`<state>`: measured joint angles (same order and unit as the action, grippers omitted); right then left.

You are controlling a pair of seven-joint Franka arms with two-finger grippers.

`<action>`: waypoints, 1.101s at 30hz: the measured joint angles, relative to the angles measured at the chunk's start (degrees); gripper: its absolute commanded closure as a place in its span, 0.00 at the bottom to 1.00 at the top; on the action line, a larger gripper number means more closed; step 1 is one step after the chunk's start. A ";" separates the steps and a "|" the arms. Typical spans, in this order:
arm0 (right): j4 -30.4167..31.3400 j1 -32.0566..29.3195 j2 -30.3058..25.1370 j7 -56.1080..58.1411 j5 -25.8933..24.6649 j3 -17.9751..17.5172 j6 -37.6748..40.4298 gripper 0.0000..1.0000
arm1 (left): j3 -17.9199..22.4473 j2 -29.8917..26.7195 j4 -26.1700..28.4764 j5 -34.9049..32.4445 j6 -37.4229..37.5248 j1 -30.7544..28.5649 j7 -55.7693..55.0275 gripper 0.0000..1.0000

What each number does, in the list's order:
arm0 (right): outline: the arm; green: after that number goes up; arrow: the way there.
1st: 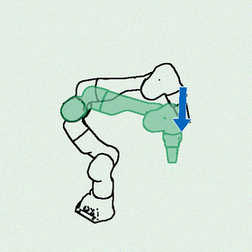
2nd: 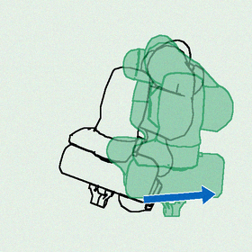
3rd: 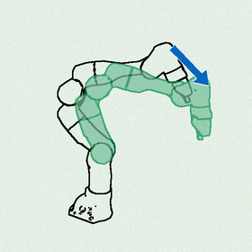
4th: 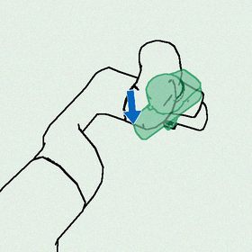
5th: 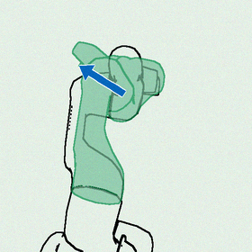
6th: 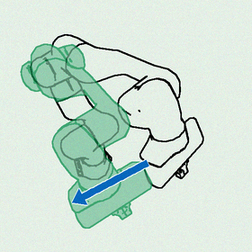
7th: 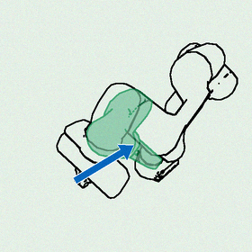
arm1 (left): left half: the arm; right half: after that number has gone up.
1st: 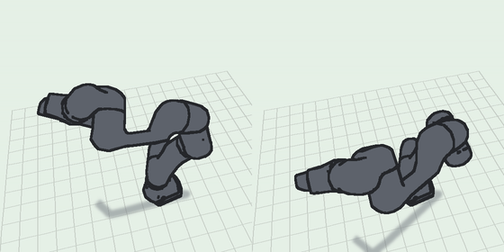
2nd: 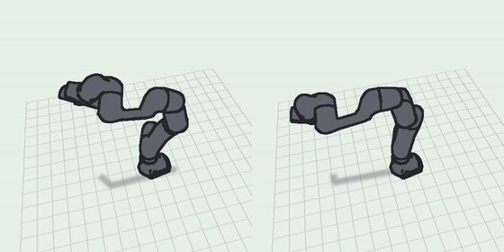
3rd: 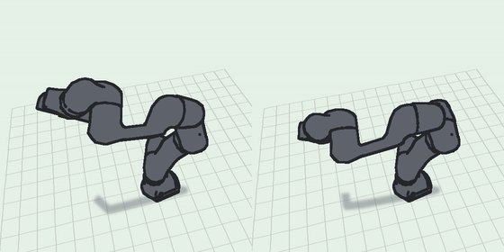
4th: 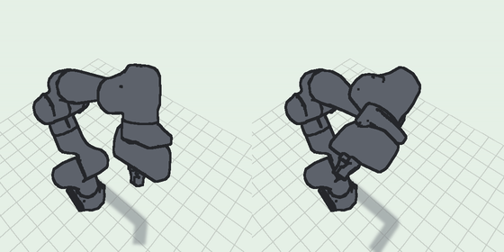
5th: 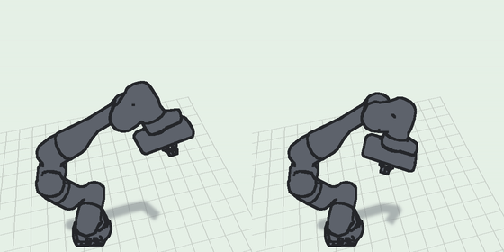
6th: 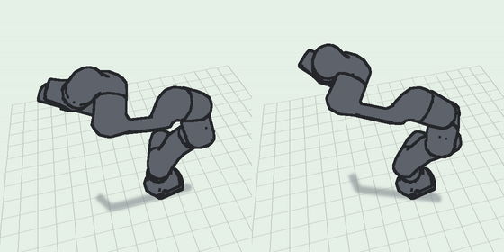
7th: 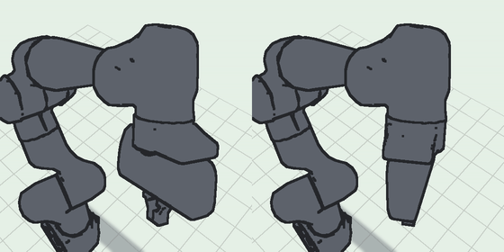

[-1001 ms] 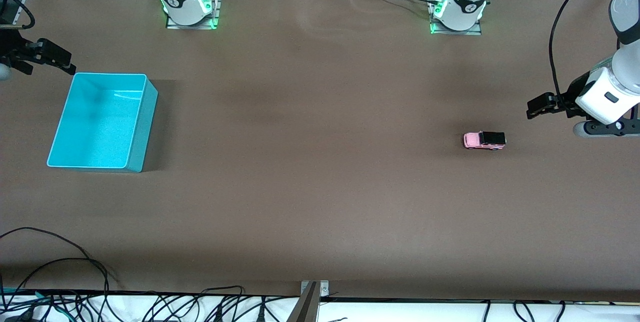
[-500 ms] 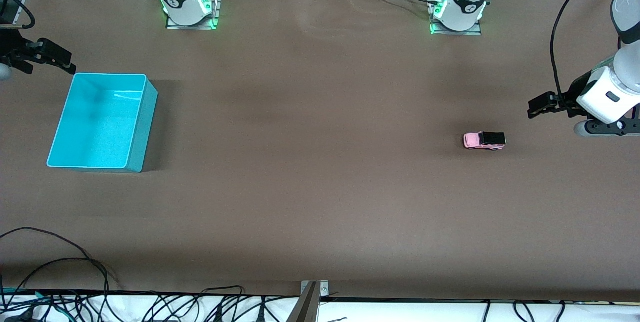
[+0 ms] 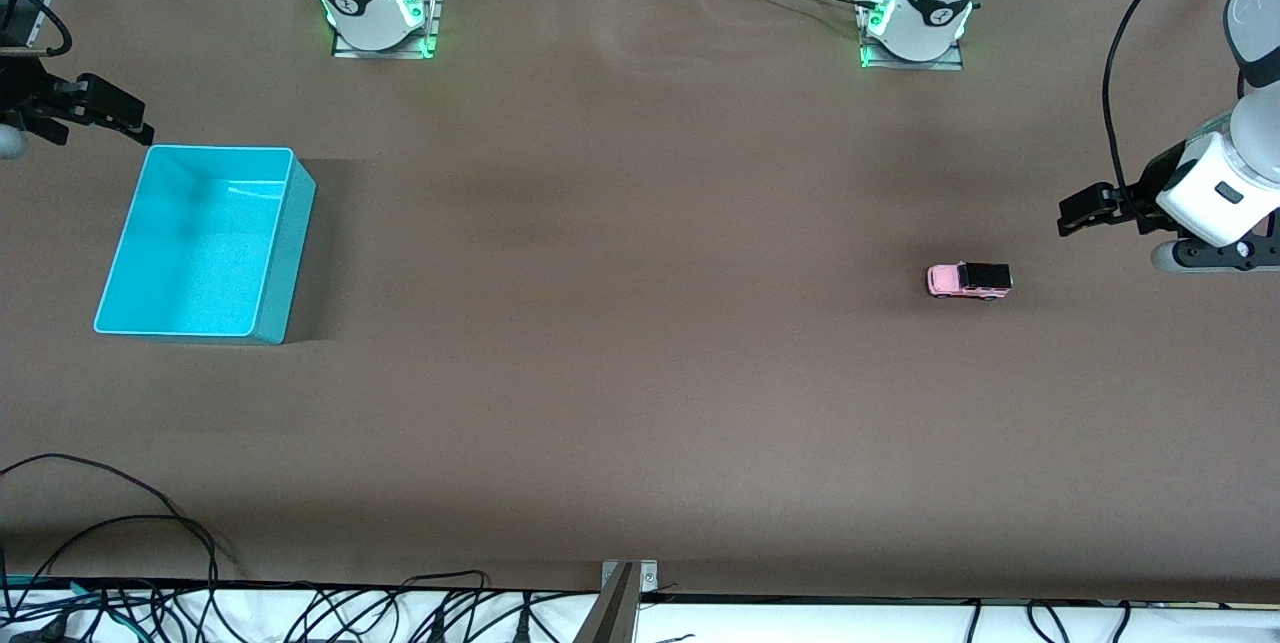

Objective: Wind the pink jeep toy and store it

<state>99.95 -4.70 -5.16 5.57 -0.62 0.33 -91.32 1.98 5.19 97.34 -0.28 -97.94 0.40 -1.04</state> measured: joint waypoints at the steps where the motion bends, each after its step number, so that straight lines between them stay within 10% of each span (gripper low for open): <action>1: 0.00 0.00 0.00 0.00 0.00 0.00 0.00 0.00 | 0.00 0.00 0.00 0.00 0.00 0.00 0.00 0.00; 33: -0.45 -0.15 -0.20 0.00 -0.10 1.00 0.07 0.00 | 0.02 0.00 0.00 -0.01 0.08 -0.02 0.09 0.00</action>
<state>99.50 -4.85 -5.36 5.57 -0.72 1.33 -91.25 2.00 5.19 97.35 -0.28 -97.87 0.38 -0.95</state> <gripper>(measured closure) 0.000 0.000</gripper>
